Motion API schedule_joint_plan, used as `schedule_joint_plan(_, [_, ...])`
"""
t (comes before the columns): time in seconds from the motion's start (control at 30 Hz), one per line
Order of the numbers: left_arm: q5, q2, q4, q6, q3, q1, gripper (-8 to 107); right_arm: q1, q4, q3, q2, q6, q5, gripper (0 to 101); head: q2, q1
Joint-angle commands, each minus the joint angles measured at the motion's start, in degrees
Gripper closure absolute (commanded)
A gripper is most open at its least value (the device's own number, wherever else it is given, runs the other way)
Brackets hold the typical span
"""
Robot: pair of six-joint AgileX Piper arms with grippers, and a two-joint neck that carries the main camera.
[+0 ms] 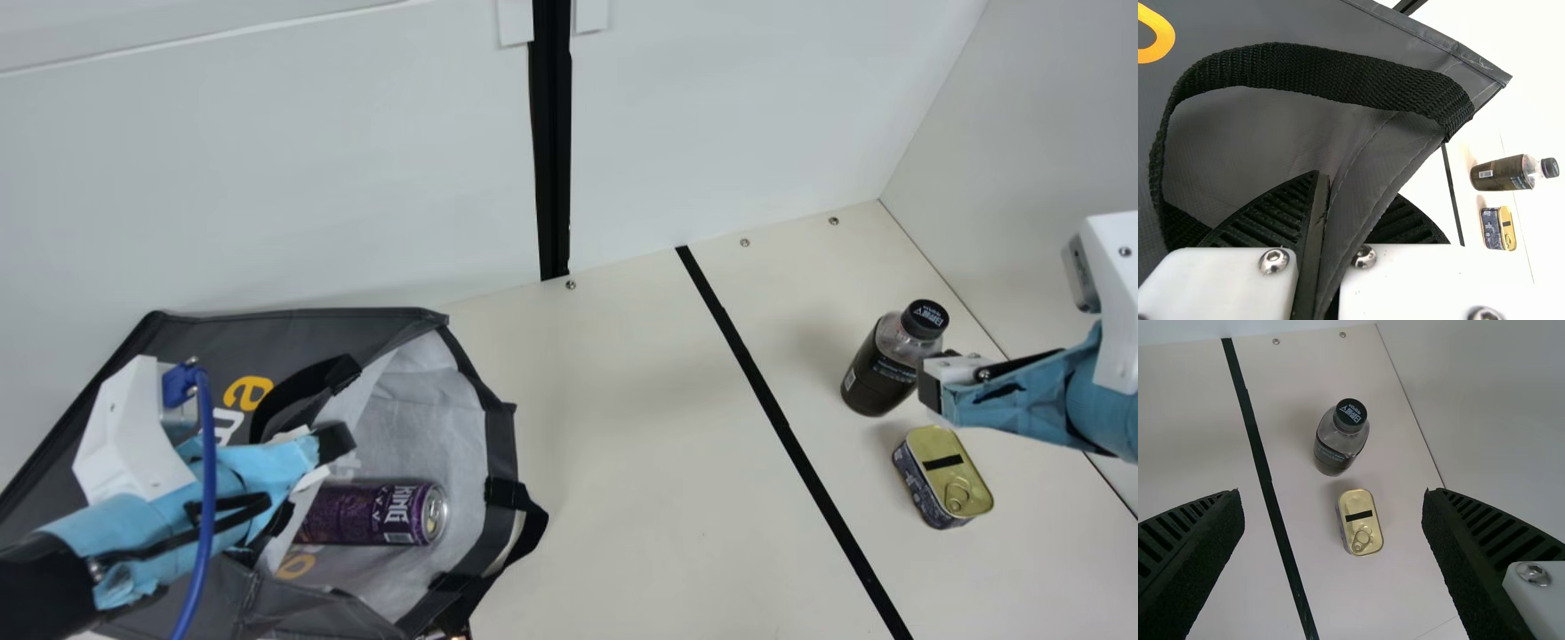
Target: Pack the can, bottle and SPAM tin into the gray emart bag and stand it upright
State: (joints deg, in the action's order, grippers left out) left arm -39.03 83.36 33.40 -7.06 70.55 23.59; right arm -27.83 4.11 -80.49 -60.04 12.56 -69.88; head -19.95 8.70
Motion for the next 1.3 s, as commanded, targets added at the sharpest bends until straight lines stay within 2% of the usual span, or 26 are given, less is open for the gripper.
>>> schedule_joint_plan(0.0, [0.0, 0.0, 0.0, 0.0, 0.0, 0.0, 107, -0.19, -0.06, -0.34, -0.67, 0.24, -0.02, 6, -0.05, 1.3])
schedule_joint_plan(1.27, [0.0, 0.0, 0.0, 0.0, 0.0, 0.0, 107, -4.91, -5.0, -9.88, -20.07, 2.45, -0.02, 6, -0.05, 1.3])
